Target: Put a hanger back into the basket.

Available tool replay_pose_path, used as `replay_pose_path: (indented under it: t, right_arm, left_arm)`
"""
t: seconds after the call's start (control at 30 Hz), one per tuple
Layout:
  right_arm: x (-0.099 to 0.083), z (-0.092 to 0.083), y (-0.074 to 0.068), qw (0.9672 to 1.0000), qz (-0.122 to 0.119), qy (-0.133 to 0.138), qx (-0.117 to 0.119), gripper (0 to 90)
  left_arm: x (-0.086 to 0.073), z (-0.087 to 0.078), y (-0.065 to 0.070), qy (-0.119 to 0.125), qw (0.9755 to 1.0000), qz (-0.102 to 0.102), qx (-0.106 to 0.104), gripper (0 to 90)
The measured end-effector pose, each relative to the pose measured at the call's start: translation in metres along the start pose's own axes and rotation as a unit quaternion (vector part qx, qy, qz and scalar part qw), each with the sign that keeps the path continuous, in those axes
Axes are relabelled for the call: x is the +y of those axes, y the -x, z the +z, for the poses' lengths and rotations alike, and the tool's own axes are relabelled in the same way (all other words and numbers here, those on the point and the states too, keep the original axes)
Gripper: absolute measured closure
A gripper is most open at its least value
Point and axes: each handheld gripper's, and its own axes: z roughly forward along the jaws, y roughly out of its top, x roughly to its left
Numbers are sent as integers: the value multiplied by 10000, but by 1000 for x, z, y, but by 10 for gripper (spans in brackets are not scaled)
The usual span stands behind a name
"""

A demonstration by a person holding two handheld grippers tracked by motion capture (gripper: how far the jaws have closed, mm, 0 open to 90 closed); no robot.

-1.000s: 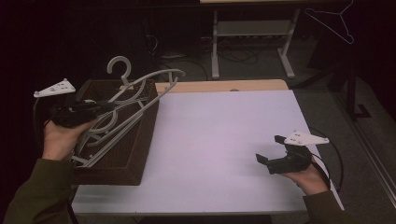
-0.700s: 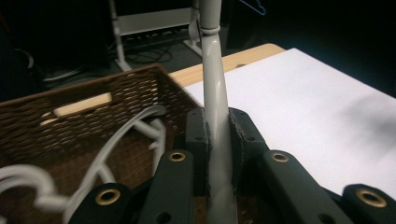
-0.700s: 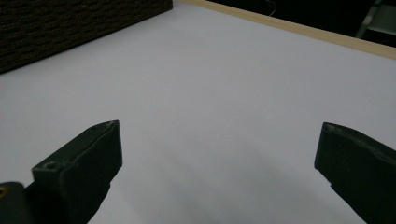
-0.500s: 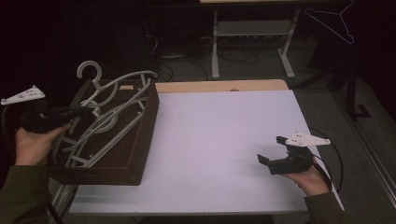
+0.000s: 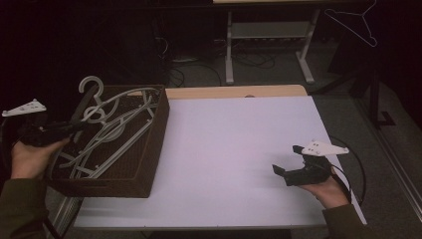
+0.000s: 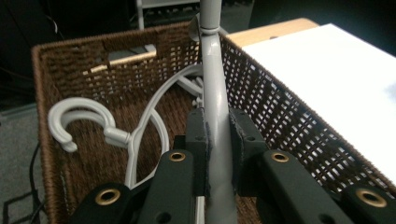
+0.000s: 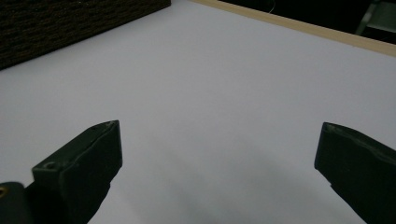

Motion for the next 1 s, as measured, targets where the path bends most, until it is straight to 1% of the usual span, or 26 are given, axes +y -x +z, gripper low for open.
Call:
replay_pose_path:
  t: [0.07,0.13,0.23,0.3,0.4,0.53,0.67,0.7,0.8,0.83,0.87,0.9,0.93,0.97,1.0]
  right_arm:
    - [0,-1,1,10000,12,11,-12,2]
    - [0,-1,1,10000,27,10,-15,2]
    - [-1,-1,2,10000,25,9,-12,2]
    - [-1,-1,1,10000,2,10,-16,2]
    - [-1,-1,1,10000,7,5,-21,3]
    - [0,-2,1,10000,2,15,-30,3]
    - [-1,-2,2,10000,-8,20,-36,3]
    - [-1,-2,2,10000,-9,15,-32,2]
    - [-1,-1,2,10000,9,5,-27,2]
    - [-1,-1,1,10000,-1,8,-28,2]
    - [0,-1,1,10000,-12,9,-27,2]
    - [0,-1,1,10000,-22,9,-22,2]
    - [0,0,1,10000,-19,-2,-23,3]
    - [0,0,1,10000,-45,-8,-29,3]
    - [0,0,1,10000,-52,-12,-29,2]
  left_arm:
    - [1,4,0,-111,9999,3,25,796]
    - [2,7,0,-117,9999,31,-11,796]
    - [3,13,-1,-122,9999,-24,-48,796]
    - [1,19,-3,-209,9998,-29,-43,796]
    - [-3,26,-8,-314,9994,-67,-93,796]
    - [-13,34,-13,-350,9988,-296,-193,796]
    - [-24,38,-20,-514,9973,-462,-243,795]
    - [-27,39,-20,-579,9969,-496,-214,794]
    - [-34,42,-22,-791,9957,-467,-102,790]
    - [-36,43,-22,-864,9954,-421,-53,789]
    - [-37,45,-21,-971,9946,-370,42,786]
    - [-37,45,-21,-976,9946,-337,98,775]
    - [-36,44,-19,-899,9953,-317,193,723]
    - [-35,43,-18,-864,9954,-279,311,647]
    - [-34,42,-18,-840,9950,-243,479,587]
